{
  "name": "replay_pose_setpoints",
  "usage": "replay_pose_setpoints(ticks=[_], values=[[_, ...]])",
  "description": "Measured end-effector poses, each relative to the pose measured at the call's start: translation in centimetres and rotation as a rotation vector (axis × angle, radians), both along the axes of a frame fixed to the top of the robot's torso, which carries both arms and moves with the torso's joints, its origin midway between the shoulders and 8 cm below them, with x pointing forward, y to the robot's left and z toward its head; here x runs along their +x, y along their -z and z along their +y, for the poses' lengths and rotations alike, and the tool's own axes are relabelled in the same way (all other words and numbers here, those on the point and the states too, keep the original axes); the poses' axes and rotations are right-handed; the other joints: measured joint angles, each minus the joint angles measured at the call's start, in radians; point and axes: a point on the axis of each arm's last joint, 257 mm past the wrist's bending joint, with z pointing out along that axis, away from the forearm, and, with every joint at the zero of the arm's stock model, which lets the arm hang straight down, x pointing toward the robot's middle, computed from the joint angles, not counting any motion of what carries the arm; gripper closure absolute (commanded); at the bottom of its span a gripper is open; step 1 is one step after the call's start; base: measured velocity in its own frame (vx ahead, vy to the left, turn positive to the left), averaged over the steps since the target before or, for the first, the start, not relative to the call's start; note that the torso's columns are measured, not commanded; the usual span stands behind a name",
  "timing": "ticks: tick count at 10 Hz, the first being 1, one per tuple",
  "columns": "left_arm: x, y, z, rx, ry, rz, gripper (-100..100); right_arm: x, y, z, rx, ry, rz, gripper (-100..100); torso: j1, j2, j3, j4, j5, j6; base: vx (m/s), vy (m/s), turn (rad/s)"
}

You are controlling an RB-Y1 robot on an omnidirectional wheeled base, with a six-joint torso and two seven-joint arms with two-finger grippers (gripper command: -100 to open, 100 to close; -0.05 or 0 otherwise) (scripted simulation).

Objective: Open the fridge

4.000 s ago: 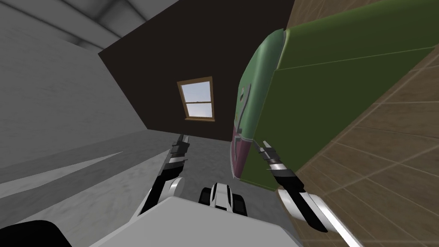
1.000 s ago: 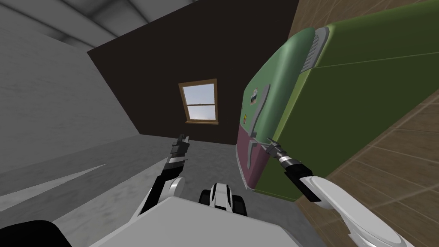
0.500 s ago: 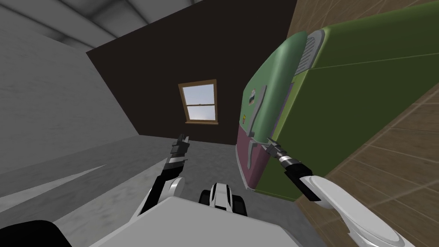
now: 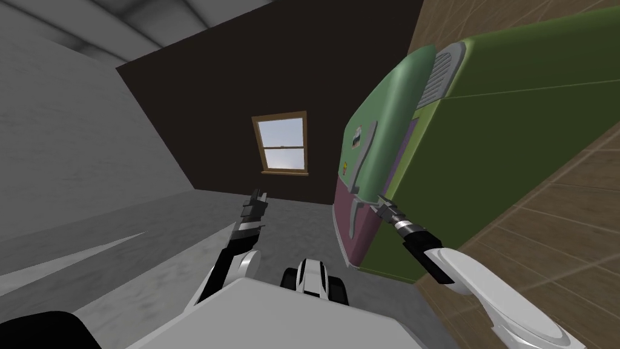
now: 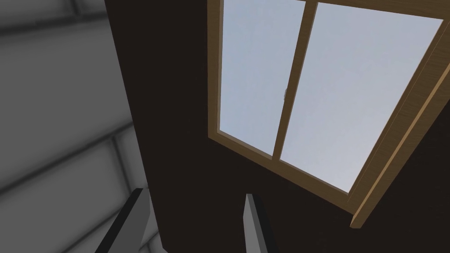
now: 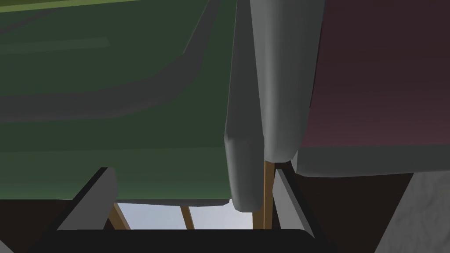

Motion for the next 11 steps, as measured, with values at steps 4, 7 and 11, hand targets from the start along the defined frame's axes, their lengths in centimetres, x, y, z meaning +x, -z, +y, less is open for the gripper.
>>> replay_pose_setpoints(ticks=[4,7,11], values=[[0.0,0.0,0.0,0.0,0.0,0.0,0,-0.4,0.9,-1.3,0.004,0.028,0.022,100,0.012,0.014,0.008,0.003,0.004,0.003,0.031,0.171,-0.06],[0.0,0.0,0.0,0.0,0.0,0.0,0,-0.9,1.4,-3.5,0.003,0.077,0.035,100,0.007,0.01,0.005,0.005,0.005,-0.001,0.074,0.27,-0.025],[0.0,0.0,0.0,0.0,0.0,0.0,0,-1.2,1.5,-6.4,0.001,0.142,0.034,100,0.007,0.007,0.003,0.005,0.006,-0.001,0.081,0.284,-0.047]])
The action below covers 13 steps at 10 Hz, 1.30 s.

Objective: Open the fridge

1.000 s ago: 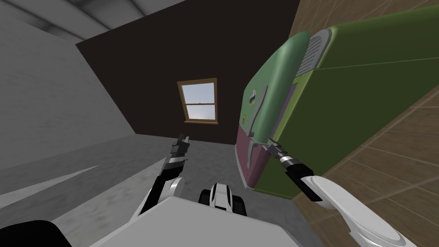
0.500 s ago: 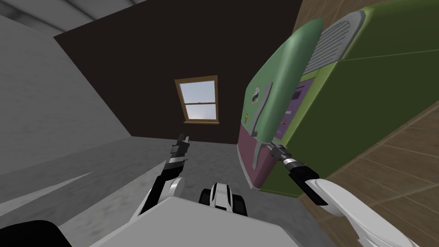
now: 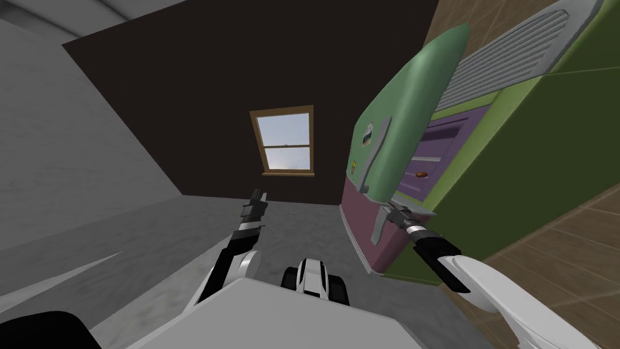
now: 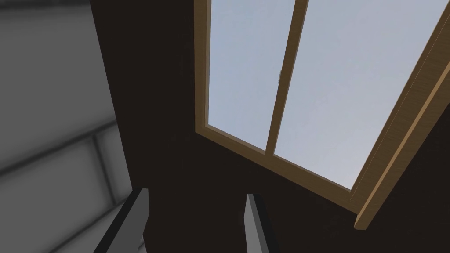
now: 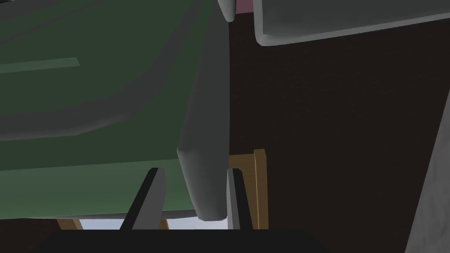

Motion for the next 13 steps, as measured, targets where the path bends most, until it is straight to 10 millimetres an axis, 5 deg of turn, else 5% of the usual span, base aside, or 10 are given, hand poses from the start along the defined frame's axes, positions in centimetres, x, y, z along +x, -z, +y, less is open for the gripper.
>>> replay_pose_setpoints(ticks=[13], values=[[0.0,0.0,0.0,0.0,0.0,0.0,0,-1.9,-0.2,-8.9,-0.011,0.216,-0.003,100,0.0,0.009,0.007,0.0,-0.003,0.009,0.101,0.268,-0.029]])
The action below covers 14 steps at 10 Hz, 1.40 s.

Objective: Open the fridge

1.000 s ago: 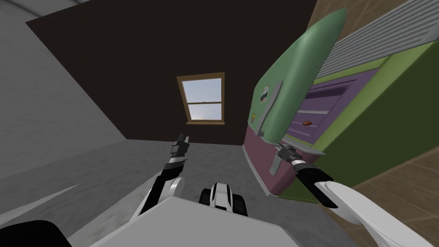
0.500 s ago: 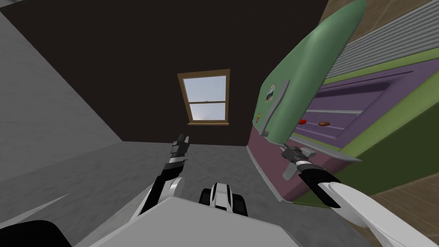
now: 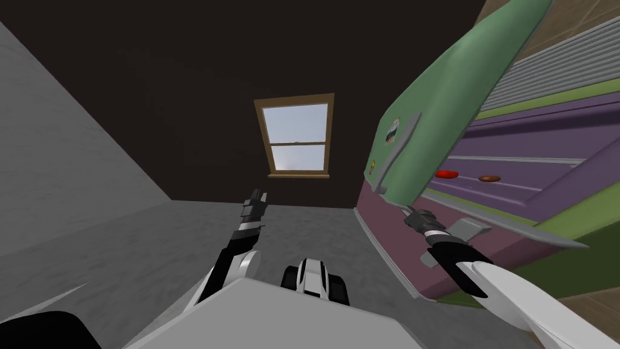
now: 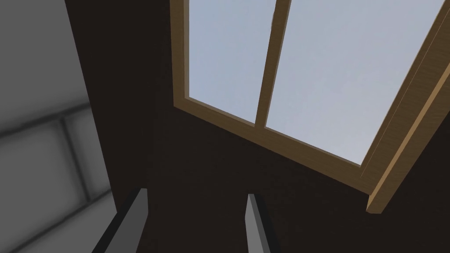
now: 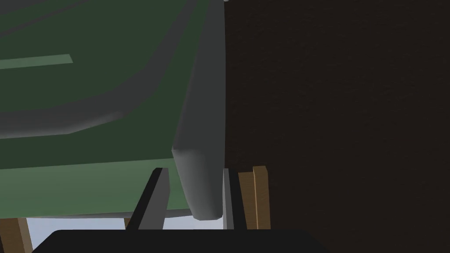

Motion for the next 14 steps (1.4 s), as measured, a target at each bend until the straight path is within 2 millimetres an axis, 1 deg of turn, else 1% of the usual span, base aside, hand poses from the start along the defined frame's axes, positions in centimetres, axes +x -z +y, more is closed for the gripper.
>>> replay_pose_setpoints(ticks=[2,3,4,5,6,8,9,10,11,12,13,14], values=[[0.0,0.0,0.0,0.0,0.0,0.0,0,-0.7,0.2,-1.5,0.001,0.041,0.004,100,-0.004,-0.003,-0.003,0.001,0.002,-0.005,0.197,0.329,-0.009],[0.0,0.0,0.0,0.0,0.0,0.0,0,-1.3,0.1,-2.8,0.001,0.07,0.005,100,-0.006,-0.002,-0.003,0.002,0.003,-0.006,0.119,0.291,0.007],[0.0,0.0,0.0,0.0,0.0,0.0,0,-1.7,-0.1,-3.6,0.002,0.09,0.001,100,-0.008,0.002,-0.001,0.004,0.003,-0.005,0.109,0.298,0.014],[0.0,0.0,0.0,0.0,0.0,0.0,0,-1.8,-0.3,-4.5,0.0,0.112,-0.004,100,-0.007,0.004,0.001,0.004,0.004,-0.003,0.199,0.296,0.005],[0.0,0.0,0.0,0.0,0.0,0.0,0,-2.5,-0.5,-5.4,-0.003,0.14,-0.006,100,-0.004,0.003,0.0,0.005,0.006,-0.002,0.171,0.258,-0.025],[0.0,0.0,0.0,0.0,0.0,0.0,0,-3.0,-0.5,-7.2,-0.003,0.187,-0.018,100,-0.004,0.004,0.001,0.004,0.005,-0.003,0.151,0.255,-0.002],[0.0,0.0,0.0,0.0,0.0,0.0,0,-3.3,-0.9,-7.7,-0.007,0.194,-0.013,100,-0.006,0.007,0.002,0.006,0.007,-0.001,0.179,0.256,0.008],[0.0,0.0,0.0,0.0,0.0,0.0,0,-3.8,-1.2,-8.3,-0.006,0.215,-0.017,100,-0.001,0.007,0.002,0.006,0.008,-0.001,0.126,0.213,-0.007],[0.0,0.0,0.0,0.0,0.0,0.0,0,-3.9,-1.2,-9.1,-0.004,0.237,-0.023,100,-0.004,0.009,0.003,0.007,0.009,-0.001,0.147,0.237,0.003],[0.0,0.0,0.0,0.0,0.0,0.0,0,-4.2,-1.2,-10.1,-0.005,0.259,-0.027,100,-0.002,0.007,0.003,0.007,0.009,-0.001,0.127,0.188,-0.003],[0.0,0.0,0.0,0.0,0.0,0.0,0,-4.5,-1.4,-10.8,-0.007,0.272,-0.029,100,-0.003,0.01,0.003,0.007,0.009,0.0,0.039,0.068,0.008],[0.0,0.0,0.0,0.001,0.0,0.0,0,-4.3,-1.4,-10.5,-0.008,0.27,-0.028,100,-0.006,0.015,0.007,0.009,0.009,0.0,0.092,0.14,0.027]])
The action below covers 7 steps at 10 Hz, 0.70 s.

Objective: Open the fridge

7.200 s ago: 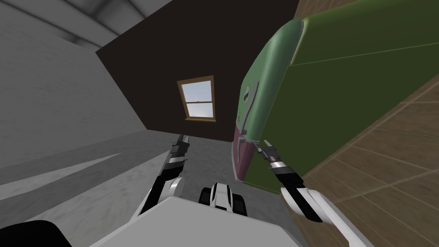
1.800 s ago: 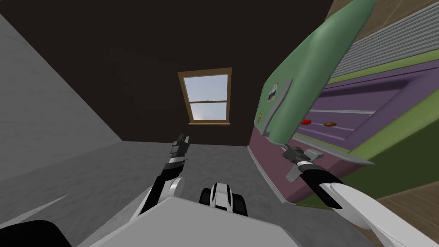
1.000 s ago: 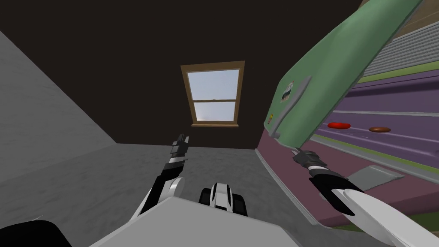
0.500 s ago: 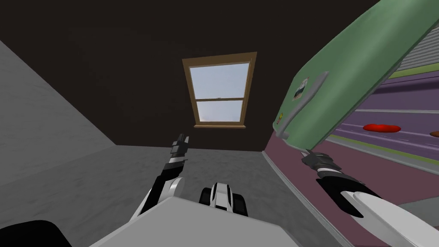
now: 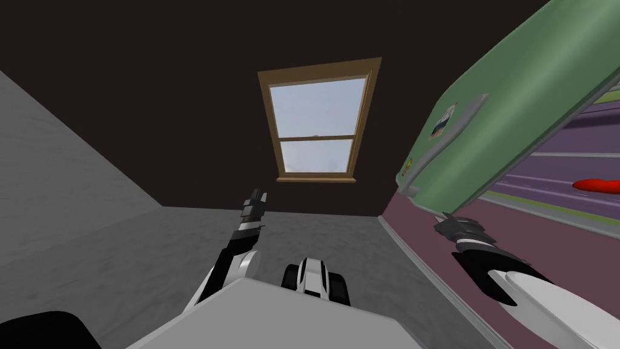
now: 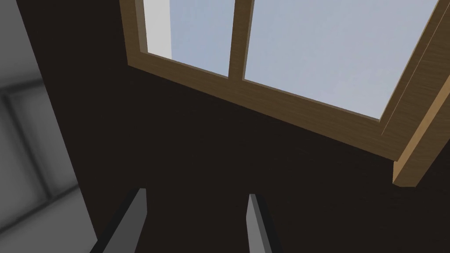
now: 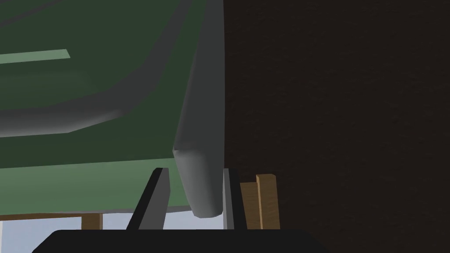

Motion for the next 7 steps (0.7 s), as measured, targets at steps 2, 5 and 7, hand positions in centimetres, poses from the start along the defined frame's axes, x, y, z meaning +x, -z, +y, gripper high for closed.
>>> replay_pose_setpoints(ticks=[2,5,7], values=[[0.0,0.0,0.0,0.0,0.0,0.0,0,-0.7,-0.1,-0.9,0.0,0.029,-0.003,100,0.006,0.0,0.001,-0.003,-0.003,0.003,0.104,0.095,-0.003],[0.0,0.0,0.0,0.0,0.0,0.0,0,-2.7,0.5,-3.4,0.004,0.107,0.008,100,0.008,-0.011,-0.006,-0.007,-0.004,-0.001,0.247,0.231,0.008],[0.0,0.0,0.0,0.0,0.0,0.0,0,-3.7,0.8,-4.6,0.005,0.146,0.008,100,0.0,-0.007,-0.004,-0.005,-0.004,0.0,0.232,0.229,0.017]])
